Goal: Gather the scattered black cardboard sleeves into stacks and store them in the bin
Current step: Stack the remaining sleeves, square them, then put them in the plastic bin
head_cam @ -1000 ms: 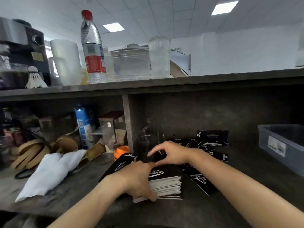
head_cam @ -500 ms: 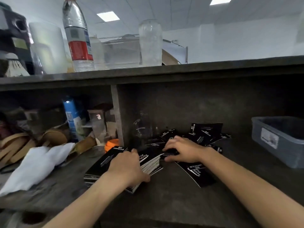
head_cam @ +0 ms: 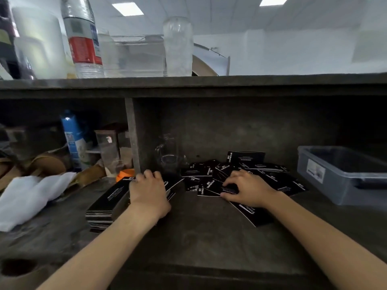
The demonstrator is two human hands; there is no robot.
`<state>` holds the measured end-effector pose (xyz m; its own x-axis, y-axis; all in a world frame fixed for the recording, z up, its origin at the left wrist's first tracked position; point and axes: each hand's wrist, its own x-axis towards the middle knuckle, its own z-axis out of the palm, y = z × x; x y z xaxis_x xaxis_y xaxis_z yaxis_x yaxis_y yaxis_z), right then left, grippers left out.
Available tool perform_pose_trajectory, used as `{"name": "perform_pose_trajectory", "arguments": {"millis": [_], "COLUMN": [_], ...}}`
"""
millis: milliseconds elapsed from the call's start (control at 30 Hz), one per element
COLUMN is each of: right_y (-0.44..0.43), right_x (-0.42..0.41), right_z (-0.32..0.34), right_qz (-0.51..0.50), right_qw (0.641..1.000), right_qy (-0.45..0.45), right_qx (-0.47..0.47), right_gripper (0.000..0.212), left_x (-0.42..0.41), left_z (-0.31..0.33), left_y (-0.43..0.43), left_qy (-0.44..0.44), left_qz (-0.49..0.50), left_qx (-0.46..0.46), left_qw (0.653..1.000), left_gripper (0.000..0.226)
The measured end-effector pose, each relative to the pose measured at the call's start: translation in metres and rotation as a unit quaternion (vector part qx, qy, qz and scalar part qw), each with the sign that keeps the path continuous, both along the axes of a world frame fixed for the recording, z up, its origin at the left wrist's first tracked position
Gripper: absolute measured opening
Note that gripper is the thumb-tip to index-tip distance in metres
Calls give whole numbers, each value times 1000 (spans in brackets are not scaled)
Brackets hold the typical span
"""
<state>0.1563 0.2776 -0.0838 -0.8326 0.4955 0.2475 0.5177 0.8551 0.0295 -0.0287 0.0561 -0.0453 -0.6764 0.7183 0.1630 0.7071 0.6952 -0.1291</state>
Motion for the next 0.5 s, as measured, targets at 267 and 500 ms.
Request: {"name": "perform_pose_trajectory", "arguments": {"millis": [267, 500], "right_y": [25, 30], "right_x": [53, 74], "right_z": [-6, -23], "right_qz": [-50, -204], "right_qw": [953, 955], "right_qy": [286, 96], "right_qx": [-84, -193], "right_gripper": [46, 119], "left_x": [56, 54], "left_z": [12, -43], "left_y": [16, 110], "left_qy": [130, -178], "left_qz": [-290, -198], "left_qx": [114, 26], "left_qw": [941, 964], "left_gripper": [65, 102]}}
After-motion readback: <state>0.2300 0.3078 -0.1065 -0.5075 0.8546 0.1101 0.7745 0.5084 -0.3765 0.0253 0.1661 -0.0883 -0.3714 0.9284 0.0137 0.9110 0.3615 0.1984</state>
